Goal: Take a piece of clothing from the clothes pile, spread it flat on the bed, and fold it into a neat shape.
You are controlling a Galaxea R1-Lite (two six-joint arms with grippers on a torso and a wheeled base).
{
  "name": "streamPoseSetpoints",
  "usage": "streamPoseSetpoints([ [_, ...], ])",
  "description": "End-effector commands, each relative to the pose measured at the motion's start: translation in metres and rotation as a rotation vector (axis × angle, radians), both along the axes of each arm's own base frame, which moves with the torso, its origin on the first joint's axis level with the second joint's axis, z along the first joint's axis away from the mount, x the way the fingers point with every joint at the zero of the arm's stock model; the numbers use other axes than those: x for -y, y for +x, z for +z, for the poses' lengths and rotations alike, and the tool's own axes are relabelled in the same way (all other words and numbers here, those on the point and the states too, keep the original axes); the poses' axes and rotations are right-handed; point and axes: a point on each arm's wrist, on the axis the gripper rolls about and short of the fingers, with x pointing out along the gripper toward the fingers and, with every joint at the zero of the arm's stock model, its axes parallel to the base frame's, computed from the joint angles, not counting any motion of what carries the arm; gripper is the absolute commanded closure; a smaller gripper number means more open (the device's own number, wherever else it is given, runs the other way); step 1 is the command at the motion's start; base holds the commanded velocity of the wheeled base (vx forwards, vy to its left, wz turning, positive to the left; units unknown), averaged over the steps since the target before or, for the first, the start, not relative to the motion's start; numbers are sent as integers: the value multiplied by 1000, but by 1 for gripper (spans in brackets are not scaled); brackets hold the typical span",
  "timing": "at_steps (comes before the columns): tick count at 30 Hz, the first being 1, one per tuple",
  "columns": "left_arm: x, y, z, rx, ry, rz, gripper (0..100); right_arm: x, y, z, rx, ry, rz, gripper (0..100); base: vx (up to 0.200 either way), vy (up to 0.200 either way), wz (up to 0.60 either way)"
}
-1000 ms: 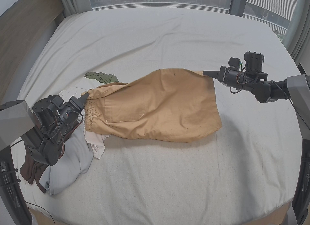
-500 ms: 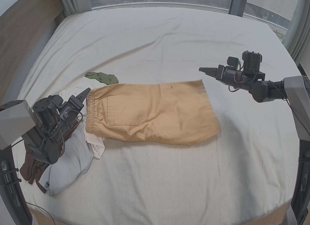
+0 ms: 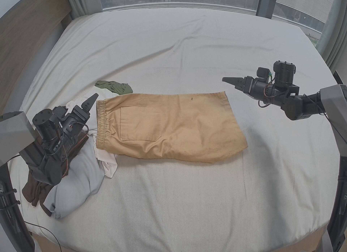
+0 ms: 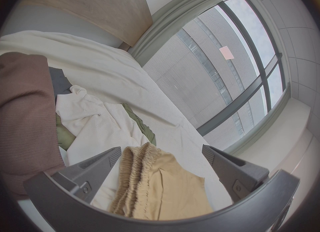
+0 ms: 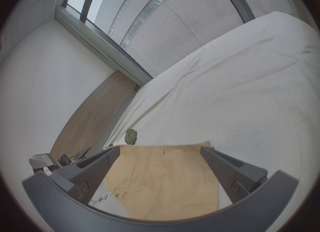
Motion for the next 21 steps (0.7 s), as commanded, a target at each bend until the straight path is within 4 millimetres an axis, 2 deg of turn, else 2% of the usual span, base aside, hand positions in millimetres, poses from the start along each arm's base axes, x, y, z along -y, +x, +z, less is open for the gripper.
streamPoseSetpoints([
  [1,0,-53,37,52,20,-116,0,11,-76,46,48,10,4,0,0,0,0],
  [2,0,-53,37,52,20,-116,0,11,-76,46,48,10,4,0,0,0,0],
  [3,1,-62,39,50,25,-159,0,15,-93,49,46,13,2,0,0,0,0],
  [4,1,-73,38,40,49,-224,0,20,-117,46,29,12,-4,0,0,0,0],
  [6,2,-80,36,38,88,-258,0,24,-138,38,5,9,-6,0,0,0,0],
  [8,3,-88,30,35,155,-278,0,26,-164,23,-30,5,5,0,0,0,0],
  [10,4,-94,19,13,216,-288,0,27,-179,-2,-82,-4,14,0,0,0,0],
  [12,5,-96,13,3,259,-291,0,26,-180,-16,-96,-11,19,0,0,0,0],
  [14,7,-95,4,-11,301,-297,0,22,-169,-38,-136,-25,19,0,0,0,0],
  [18,7,-94,-2,-18,343,-301,0,16,-174,-56,-198,-38,41,0,0,0,0],
  [21,7,-91,-7,-33,345,-299,0,16,-168,-67,-237,-44,38,0,0,0,0],
])
